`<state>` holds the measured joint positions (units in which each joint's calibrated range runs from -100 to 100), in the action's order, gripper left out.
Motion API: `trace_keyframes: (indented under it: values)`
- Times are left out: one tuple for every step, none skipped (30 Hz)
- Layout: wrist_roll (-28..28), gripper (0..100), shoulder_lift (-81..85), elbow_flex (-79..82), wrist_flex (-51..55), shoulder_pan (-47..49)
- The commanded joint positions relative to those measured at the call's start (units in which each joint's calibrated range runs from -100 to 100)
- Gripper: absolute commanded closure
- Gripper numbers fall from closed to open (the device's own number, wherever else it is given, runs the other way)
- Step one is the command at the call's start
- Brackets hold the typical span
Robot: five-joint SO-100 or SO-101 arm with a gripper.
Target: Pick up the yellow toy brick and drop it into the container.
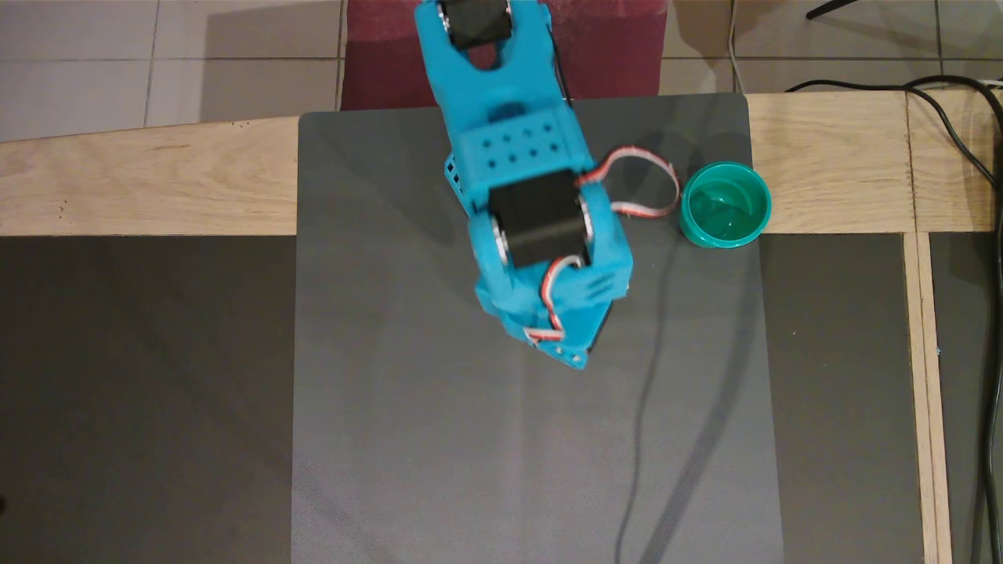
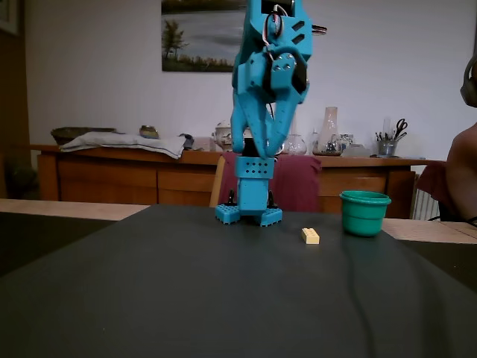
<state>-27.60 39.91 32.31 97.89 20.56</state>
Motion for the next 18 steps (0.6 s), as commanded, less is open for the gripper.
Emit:
trace_keyframes:
  values:
    - [-0.4,100,-1.0,-1.8,2.1,4.3]
    - [-0.4,100,-1.0,-1.0,2.1,5.9]
    - [-0.4,100,-1.0,0.1,2.1,8.1]
    - [-0.3,100,-1.0,1.6,2.1,10.1]
    - [-0.1,100,-1.0,3.5,2.1,11.7]
    - [0.4,100,-1.0,5.6,1.8,13.8]
    - [1.0,100,-1.0,7.6,1.6,15.8]
    - [1.4,100,-1.0,9.0,1.5,17.2]
    - [2.0,100,-1.0,10.5,0.7,19.2]
    - [2.7,100,-1.0,11.3,-0.2,20.2]
    - [3.3,100,-1.0,11.8,-1.3,20.7]
    - [3.5,100,-1.0,12.4,-2.2,20.7]
    - [3.6,100,-1.0,13.1,-3.5,20.8]
    - [3.6,99,-1.0,13.7,-4.1,21.1]
    - [3.6,99,-1.0,13.9,-4.3,21.2]
    - [3.6,99,-1.0,13.9,-4.5,20.8]
    - [3.6,99,-1.0,14.0,-4.5,20.7]
    - [3.5,99,-1.0,14.8,-4.6,20.7]
